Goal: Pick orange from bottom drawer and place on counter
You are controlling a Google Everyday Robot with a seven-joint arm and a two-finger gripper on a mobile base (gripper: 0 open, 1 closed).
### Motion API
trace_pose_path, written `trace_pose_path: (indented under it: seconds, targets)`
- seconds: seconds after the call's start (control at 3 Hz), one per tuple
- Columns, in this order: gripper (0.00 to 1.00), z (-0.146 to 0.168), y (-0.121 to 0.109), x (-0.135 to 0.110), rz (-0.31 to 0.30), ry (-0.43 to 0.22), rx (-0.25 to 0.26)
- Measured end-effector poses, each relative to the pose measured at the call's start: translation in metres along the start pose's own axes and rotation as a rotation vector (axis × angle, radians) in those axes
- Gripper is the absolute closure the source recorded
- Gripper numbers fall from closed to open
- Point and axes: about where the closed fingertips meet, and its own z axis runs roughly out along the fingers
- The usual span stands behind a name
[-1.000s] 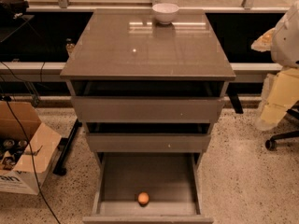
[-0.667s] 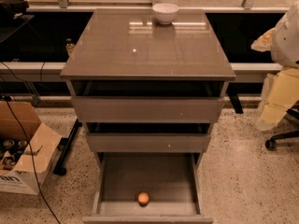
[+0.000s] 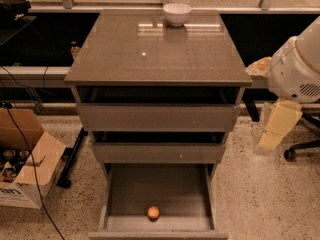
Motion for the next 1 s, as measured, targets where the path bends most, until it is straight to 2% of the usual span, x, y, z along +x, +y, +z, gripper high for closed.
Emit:
trace_pose_path:
  seconds: [0.33,0.67,1.0]
  targets:
    - [0.0,0.043,0.004,0.0,-0.031,-0.092,-0.027]
    - [0.0,0.105,0.001,0.011,0.029,-0.2,-0.094]
    - [0.0,0.119,0.001,0.015,0.043,-0.213,-0.12]
